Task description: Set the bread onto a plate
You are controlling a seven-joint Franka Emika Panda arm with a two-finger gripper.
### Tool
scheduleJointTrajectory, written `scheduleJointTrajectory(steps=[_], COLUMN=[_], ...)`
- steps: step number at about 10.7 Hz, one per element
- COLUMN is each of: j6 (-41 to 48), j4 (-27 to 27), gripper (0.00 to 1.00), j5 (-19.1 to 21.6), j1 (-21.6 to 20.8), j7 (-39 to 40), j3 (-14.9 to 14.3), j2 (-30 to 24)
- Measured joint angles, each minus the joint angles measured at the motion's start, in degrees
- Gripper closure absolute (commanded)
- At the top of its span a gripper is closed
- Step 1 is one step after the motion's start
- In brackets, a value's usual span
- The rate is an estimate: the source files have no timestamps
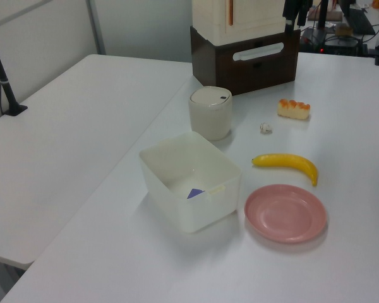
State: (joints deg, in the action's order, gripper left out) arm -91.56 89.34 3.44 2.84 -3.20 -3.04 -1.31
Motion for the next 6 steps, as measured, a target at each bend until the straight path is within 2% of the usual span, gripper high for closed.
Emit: scheduleJointTrajectory(steps=[6], j6=[0.90], j4=[-0.01], gripper=[0.00], j5=[-2.36], j1=[-0.01], j7=[0.00], j3=[0.03], j2=[0.00])
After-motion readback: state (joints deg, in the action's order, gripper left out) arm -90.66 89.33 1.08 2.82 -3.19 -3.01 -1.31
